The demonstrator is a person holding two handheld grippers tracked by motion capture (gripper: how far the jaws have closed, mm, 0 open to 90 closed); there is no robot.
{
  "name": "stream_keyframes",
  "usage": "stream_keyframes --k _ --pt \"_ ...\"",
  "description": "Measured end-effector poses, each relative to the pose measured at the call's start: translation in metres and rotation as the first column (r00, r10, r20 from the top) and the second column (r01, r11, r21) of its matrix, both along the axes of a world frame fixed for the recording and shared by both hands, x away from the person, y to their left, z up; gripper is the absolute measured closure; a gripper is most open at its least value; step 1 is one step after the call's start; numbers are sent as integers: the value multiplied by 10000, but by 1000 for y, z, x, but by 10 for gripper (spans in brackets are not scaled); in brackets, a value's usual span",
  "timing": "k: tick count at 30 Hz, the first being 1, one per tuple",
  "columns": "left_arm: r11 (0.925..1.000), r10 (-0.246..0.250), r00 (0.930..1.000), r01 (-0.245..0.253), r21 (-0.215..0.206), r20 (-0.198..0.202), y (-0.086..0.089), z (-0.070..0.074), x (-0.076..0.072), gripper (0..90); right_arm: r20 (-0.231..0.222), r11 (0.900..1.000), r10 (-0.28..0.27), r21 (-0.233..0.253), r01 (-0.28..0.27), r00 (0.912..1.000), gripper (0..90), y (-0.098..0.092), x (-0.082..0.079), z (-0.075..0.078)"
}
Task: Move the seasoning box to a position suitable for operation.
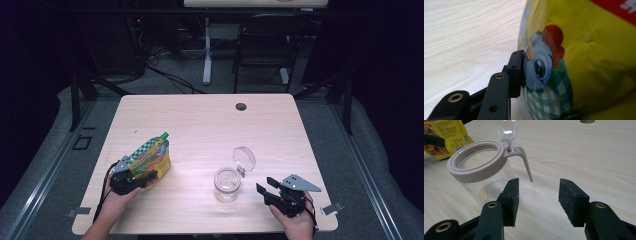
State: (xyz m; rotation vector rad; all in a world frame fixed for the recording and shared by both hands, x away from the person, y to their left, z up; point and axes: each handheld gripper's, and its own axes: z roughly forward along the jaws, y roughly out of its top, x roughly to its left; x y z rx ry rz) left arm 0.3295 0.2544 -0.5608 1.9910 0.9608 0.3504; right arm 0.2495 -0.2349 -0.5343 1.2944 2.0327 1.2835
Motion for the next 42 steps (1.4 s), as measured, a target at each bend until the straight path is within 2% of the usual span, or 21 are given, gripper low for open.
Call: stream_keyframes --k 6,8,9,14,17,20,26,27,28,29,31,32,35,38,42 --pt "9989 -32 9994 15 471 358 -6 6 -5 623 27 10000 10 -2 -10 10000 507 0 0 0" --pt "9987 -11 9990 -11 505 436 -7 6 -6 623 34 10000 3 2 -3 10000 507 0 0 0" --pt "9968 1 9981 -51 803 610 -8 9 -7 624 54 10000 0 12 0 10000 507 0 0 0" --pt "9948 29 9960 -120 1008 892 -11 12 -11 624 85 10000 15 -56 -15 10000 507 1 0 0" --pt "9910 -26 9929 -134 1335 1188 -14 15 -14 624 172 9999 97 -130 -95 9998 511 1 -1 1" --pt "9898 -74 9895 -133 1417 1445 -17 20 -18 624 382 9994 167 -293 -155 9991 526 1 -2 2" --pt "9882 -113 9850 -153 1525 1720 -19 25 -22 624 808 9990 77 -447 -41 9967 526 0 -4 6" --pt "9840 -166 9818 -175 1771 1892 -21 26 -24 624 1024 9979 39 -650 28 9947 526 0 -6 9" --pt "9840 -166 9818 -175 1771 1892 -21 26 -24 624 1024 9979 39 -650 28 9947 526 0 -6 9" --pt "9790 -211 9790 -209 2027 2029 -23 28 -26 624 1308 9953 80 -969 48 9914 525 2 -7 12" --pt "9771 -232 9769 -228 2114 2127 -25 29 -27 624 1431 9936 126 -1125 36 9896 525 3 -8 14" --pt "9727 -296 9735 -241 2306 2269 -27 30 -29 624 1725 9886 189 -1506 74 9848 525 6 -10 17" --pt "9677 -412 9688 -223 2513 2443 -30 32 -32 624 1783 9813 330 -1926 20 9834 525 10 -11 18" --pt "9647 -509 9673 -167 2629 2483 -31 33 -33 624 1843 9786 411 -2056 -23 9820 525 13 -12 17" --pt "9542 -664 9615 -169 2986 2666 -35 33 -36 624 1926 9778 383 -2096 30 9805 533 14 -13 18"
